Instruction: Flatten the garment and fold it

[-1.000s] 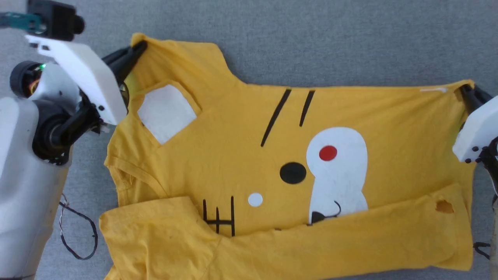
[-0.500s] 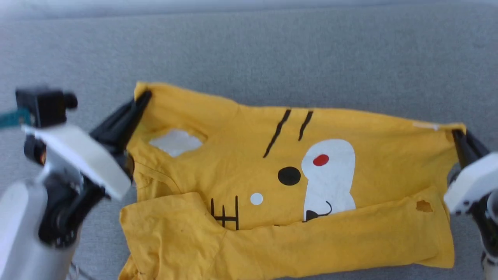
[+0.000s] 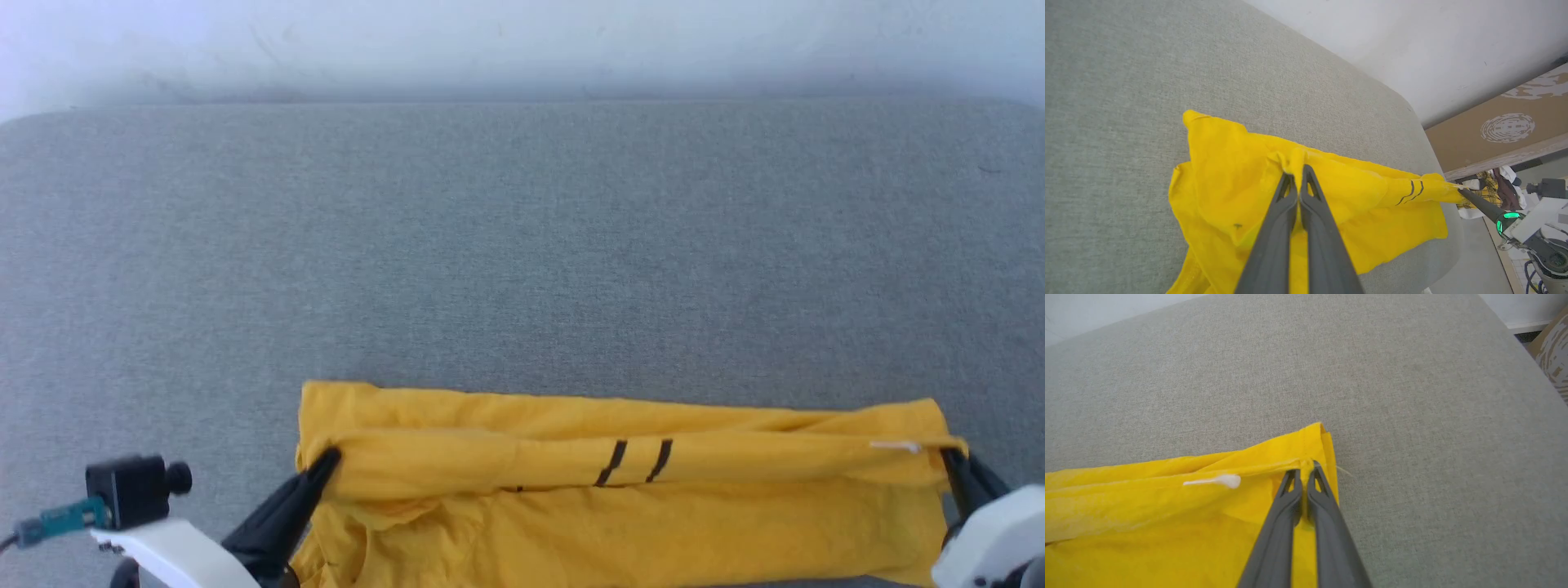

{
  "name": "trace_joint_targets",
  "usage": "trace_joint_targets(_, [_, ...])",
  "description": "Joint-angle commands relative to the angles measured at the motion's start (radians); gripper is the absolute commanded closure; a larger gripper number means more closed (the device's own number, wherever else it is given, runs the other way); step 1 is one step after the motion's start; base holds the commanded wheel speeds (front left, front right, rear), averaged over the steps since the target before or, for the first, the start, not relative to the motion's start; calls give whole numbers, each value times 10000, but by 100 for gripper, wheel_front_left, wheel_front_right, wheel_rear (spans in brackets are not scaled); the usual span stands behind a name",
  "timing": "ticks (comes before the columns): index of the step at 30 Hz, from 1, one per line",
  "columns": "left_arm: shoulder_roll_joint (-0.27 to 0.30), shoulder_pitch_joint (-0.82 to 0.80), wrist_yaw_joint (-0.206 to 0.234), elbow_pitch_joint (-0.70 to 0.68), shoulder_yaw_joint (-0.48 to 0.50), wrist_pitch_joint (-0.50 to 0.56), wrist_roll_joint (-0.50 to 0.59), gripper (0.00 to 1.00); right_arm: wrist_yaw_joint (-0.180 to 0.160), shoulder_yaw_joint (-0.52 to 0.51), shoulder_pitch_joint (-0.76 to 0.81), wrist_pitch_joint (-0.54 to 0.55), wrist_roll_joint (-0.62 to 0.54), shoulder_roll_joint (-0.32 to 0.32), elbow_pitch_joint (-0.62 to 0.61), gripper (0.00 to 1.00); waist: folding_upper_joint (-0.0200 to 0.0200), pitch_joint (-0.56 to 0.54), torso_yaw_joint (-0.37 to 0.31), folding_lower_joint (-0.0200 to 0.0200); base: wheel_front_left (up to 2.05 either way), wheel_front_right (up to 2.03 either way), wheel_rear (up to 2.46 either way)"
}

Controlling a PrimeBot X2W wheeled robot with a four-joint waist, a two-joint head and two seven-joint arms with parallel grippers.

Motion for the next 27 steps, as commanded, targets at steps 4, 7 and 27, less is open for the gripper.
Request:
trace_joint_targets(4, [-195,258,120,487,-147,-23,-83,100,-7,-39,332,-139,68,39,386,100,1,-284,192,3,0,0,0])
trace_joint_targets(7, [-373,7,189,1188,-416,34,60,100,-7,79,266,-231,52,42,820,94,1,-378,196,3,0,0,0])
trace_joint_targets(27, [-1299,-764,1723,1606,640,-3973,2593,0,-7,-288,87,-225,-93,44,465,0,1,-166,-65,3,0,0,0])
